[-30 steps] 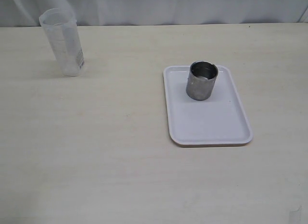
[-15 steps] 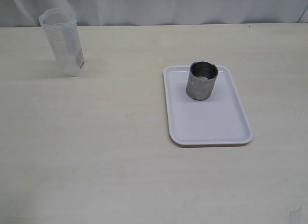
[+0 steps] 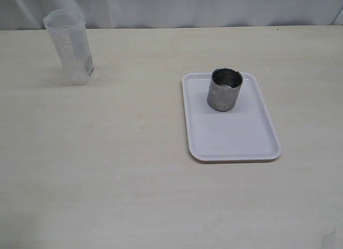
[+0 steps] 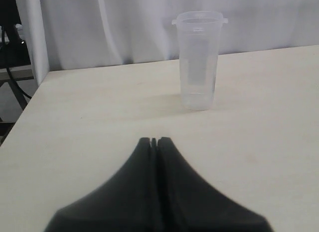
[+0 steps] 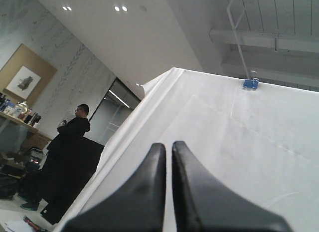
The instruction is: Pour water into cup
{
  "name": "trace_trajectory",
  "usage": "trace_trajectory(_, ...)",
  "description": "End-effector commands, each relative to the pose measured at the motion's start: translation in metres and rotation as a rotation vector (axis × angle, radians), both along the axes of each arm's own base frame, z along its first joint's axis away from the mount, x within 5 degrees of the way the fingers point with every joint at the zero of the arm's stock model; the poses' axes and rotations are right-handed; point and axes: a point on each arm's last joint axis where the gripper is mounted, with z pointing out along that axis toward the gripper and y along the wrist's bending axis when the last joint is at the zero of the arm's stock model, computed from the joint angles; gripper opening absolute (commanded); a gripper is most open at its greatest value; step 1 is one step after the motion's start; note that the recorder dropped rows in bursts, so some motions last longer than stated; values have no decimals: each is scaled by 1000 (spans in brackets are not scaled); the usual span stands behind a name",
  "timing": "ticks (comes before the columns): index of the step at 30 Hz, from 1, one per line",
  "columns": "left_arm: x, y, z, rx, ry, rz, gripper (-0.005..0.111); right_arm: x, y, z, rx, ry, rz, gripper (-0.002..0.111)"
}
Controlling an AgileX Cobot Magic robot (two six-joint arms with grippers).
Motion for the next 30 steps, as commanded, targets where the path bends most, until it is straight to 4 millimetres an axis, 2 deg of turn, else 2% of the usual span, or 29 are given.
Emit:
trace_trajectory(1,0,0,-1,4,-1,4,0,0,0,-1,6,0,-3,4)
trace_trajectory(16,0,0,-1,4,-1,4,0,3,-3,1,30,8,-25,4)
trace_trajectory(19,0,0,-1,4,-1,4,0,5,-6,-2,105,7,-8,4)
trace_trajectory(23,0,0,-1,4,-1,4,0,4,-18,-20,327,0,23,4)
trace_trajectory(30,0,0,-1,4,-1,4,0,5,-42,-75,588,22,-97,4)
